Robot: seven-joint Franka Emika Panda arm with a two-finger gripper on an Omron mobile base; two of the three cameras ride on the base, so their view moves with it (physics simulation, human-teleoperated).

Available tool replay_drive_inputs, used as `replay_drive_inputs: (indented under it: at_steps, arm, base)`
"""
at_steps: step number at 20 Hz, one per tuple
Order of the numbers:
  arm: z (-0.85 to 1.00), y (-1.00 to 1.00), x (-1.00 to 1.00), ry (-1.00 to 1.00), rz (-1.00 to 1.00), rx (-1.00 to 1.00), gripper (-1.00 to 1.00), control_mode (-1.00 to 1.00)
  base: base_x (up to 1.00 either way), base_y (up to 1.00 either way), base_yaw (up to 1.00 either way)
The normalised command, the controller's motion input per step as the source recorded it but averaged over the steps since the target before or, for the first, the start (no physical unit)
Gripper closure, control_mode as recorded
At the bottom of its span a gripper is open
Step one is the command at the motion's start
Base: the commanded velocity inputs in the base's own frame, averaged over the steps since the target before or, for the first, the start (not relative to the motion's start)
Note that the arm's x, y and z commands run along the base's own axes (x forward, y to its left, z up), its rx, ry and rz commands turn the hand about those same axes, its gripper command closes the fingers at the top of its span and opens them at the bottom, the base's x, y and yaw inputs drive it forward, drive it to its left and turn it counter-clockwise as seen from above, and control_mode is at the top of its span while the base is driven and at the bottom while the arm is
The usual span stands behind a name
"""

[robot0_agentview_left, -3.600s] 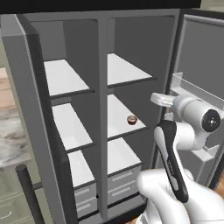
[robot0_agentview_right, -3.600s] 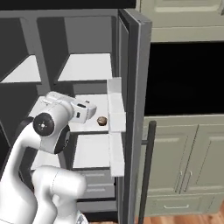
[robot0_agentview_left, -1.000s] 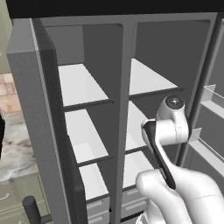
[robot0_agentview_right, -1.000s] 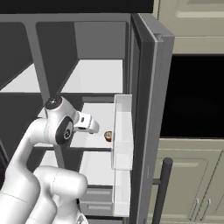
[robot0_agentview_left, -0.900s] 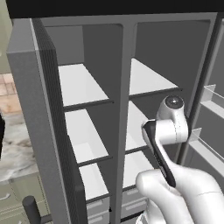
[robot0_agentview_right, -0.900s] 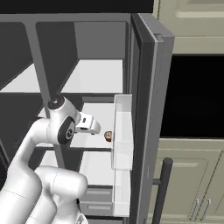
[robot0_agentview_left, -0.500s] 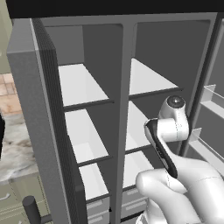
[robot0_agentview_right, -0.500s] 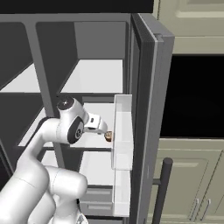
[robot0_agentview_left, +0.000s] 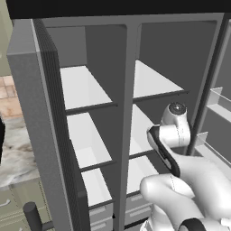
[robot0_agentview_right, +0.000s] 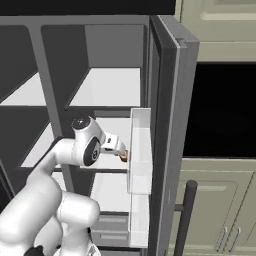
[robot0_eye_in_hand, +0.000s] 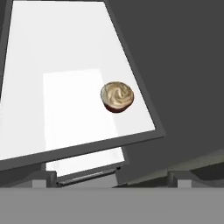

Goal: Take the cupcakes from the fridge and place them on the empty tray on the dining counter.

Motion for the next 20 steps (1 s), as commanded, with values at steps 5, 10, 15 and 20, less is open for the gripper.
replay_drive_inputs:
  at_steps: [5,10,15,20]
  arm:
    - [-0.08,-0.15,0.32,0.00,0.00,0.00,-1.00,-1.00]
    - [-0.08,-0.17,0.30,0.00,0.00,0.00,-1.00,-1.00]
    - [-0.22,-0.03,0.22,0.00,0.00,0.00,-1.00,-1.00]
    - [-0.29,-0.09,0.16,0.00,-0.01,0.00,-1.00,-1.00]
  base:
    - [0.00,0.00,0.00]
    - [0.00,0.00,0.00]
    - [0.00,0.00,0.00]
    - [0.00,0.00,0.00]
